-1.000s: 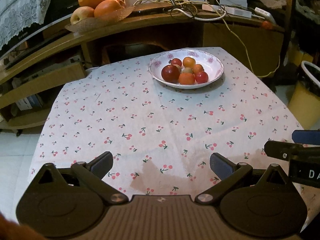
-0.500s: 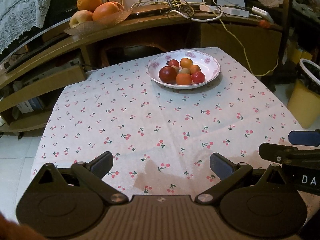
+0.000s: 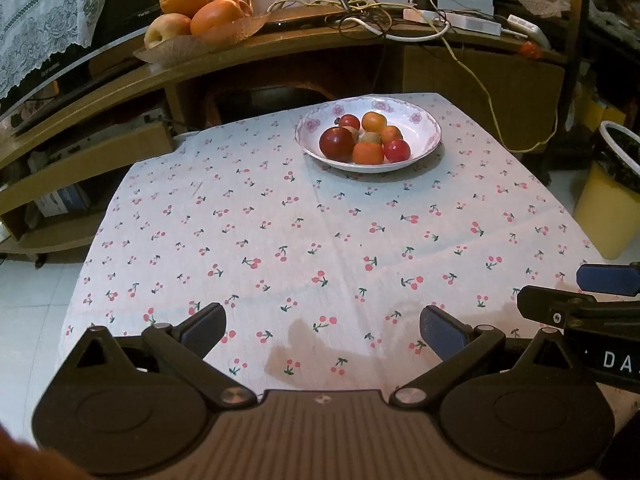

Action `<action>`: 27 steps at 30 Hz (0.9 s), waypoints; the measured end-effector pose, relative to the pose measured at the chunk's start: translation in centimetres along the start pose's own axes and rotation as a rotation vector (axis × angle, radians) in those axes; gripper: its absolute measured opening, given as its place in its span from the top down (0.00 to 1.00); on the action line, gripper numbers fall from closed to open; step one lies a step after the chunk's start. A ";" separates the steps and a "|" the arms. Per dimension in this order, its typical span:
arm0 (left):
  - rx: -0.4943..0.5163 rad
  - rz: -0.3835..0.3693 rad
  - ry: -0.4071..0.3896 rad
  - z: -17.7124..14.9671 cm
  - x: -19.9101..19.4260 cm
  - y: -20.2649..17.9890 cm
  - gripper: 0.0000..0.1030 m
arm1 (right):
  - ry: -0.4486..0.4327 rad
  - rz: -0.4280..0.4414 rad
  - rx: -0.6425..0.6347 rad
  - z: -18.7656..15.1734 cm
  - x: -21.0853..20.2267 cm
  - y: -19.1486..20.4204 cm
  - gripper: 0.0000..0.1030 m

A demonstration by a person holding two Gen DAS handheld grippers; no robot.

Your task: Organize fruits

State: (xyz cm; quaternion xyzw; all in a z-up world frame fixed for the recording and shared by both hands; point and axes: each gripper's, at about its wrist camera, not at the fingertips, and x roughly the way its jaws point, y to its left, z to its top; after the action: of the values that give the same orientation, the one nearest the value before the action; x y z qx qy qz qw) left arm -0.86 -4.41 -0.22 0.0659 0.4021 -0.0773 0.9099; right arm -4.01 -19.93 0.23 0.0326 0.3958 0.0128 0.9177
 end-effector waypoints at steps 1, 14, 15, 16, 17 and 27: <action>-0.003 -0.001 0.003 -0.1 0.0 0.0 0.00 | 0.002 0.000 -0.003 0.0 0.0 0.0 0.40; -0.023 -0.006 0.035 -0.5 0.7 0.2 0.00 | 0.020 -0.004 -0.013 -0.2 0.5 0.4 0.40; -0.024 -0.006 0.037 -0.5 0.7 0.3 0.00 | 0.021 -0.005 -0.014 -0.2 0.5 0.4 0.40; -0.024 -0.006 0.040 -0.5 0.8 0.3 0.00 | 0.023 -0.005 -0.014 -0.2 0.5 0.4 0.40; -0.024 -0.006 0.041 -0.5 0.8 0.3 0.00 | 0.024 -0.005 -0.014 -0.2 0.6 0.4 0.40; -0.022 -0.001 0.045 -0.6 0.9 0.3 0.00 | 0.027 -0.002 -0.016 -0.3 0.6 0.5 0.40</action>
State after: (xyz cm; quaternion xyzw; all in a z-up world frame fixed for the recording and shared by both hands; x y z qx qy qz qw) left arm -0.62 -4.07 -1.24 0.0575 0.4233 -0.0718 0.9013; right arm -3.79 -19.42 -0.39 0.0245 0.4082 0.0153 0.9124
